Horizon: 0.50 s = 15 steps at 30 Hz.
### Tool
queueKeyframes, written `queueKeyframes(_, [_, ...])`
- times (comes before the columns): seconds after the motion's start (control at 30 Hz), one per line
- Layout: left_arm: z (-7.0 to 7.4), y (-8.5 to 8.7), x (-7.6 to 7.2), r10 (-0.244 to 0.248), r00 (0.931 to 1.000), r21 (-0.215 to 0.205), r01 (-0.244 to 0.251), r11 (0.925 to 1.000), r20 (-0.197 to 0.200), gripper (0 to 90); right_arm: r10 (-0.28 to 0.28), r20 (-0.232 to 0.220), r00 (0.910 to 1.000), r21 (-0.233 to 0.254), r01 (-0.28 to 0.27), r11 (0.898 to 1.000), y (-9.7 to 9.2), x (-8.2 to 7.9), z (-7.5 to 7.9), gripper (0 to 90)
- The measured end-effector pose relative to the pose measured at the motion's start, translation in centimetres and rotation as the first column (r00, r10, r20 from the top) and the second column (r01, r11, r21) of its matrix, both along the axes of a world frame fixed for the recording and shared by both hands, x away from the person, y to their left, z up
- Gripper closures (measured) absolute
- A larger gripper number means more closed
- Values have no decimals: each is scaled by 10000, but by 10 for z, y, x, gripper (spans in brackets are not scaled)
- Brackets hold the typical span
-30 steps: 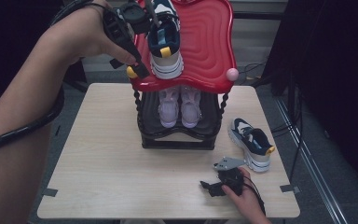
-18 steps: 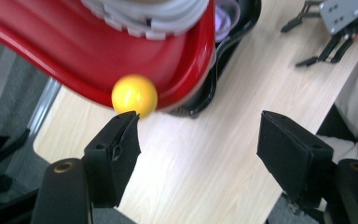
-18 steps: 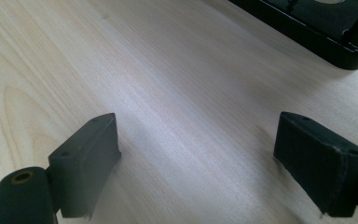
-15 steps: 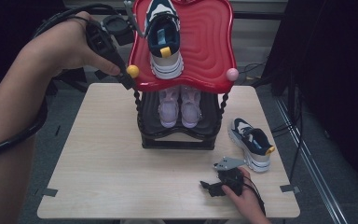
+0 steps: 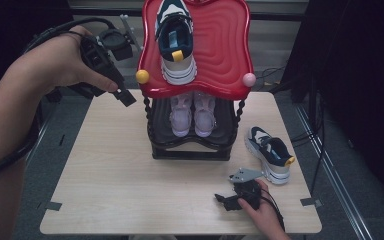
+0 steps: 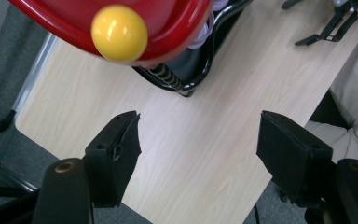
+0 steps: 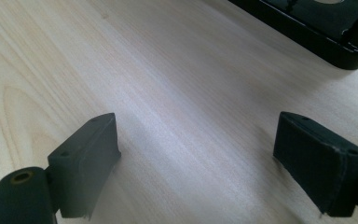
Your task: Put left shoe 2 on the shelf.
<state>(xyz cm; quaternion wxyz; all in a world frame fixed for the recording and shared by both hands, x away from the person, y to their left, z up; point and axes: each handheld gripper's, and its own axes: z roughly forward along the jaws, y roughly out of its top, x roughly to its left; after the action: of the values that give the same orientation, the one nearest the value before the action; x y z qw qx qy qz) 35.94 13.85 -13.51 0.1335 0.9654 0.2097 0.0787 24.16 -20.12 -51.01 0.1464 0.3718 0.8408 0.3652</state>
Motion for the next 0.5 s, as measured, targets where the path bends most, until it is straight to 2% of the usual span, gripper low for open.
queueKeyframes(0.3, [-15,9,-5,-33,9999,108,34,9999,-116,294,2,-9,10000,3,-2,10000,0,0,0,131])
queueKeyframes(0.4, [-20,11,-8,12,10000,2,-12,10000,-94,296,1,-14,10000,-17,-1,10000,0,0,0,131])
queueKeyframes(0.5, [-27,12,-10,-69,9999,159,71,9998,-123,297,1,-17,10000,-16,-1,10000,0,0,0,131])
